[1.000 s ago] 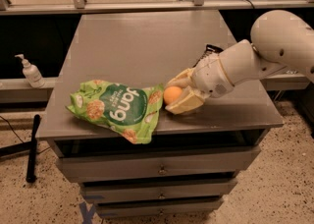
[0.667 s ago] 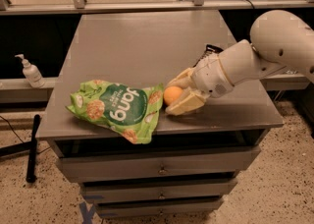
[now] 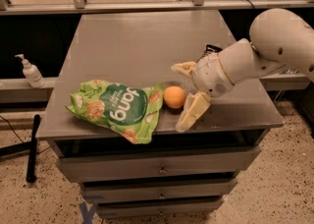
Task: Move orange near green rice chip bag
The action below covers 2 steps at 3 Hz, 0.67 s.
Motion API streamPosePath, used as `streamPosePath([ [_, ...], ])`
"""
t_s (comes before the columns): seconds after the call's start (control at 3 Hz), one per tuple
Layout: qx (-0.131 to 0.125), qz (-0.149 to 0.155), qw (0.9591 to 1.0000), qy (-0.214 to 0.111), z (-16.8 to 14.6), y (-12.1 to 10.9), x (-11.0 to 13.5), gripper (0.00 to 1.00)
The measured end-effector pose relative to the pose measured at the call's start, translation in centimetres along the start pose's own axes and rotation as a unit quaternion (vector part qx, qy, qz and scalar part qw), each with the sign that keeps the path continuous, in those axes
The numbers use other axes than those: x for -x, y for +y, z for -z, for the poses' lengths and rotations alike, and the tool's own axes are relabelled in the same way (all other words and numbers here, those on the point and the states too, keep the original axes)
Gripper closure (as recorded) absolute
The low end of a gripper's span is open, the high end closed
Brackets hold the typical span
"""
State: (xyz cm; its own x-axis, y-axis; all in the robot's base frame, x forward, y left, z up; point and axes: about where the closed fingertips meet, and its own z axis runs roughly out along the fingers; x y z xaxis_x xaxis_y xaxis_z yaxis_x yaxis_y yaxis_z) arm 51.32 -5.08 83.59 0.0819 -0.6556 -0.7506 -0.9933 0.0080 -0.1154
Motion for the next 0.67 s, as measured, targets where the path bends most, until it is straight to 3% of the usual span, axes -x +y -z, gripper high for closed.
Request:
streamPosePath([
  [0.33, -0.007, -0.002, 1.0000, 0.004, 1.9, -1.4, -0.8, 0.00],
  [0.67, -0.021, -0.009, 0.9996, 0.017, 5.8, -4.6, -4.2, 0.00],
])
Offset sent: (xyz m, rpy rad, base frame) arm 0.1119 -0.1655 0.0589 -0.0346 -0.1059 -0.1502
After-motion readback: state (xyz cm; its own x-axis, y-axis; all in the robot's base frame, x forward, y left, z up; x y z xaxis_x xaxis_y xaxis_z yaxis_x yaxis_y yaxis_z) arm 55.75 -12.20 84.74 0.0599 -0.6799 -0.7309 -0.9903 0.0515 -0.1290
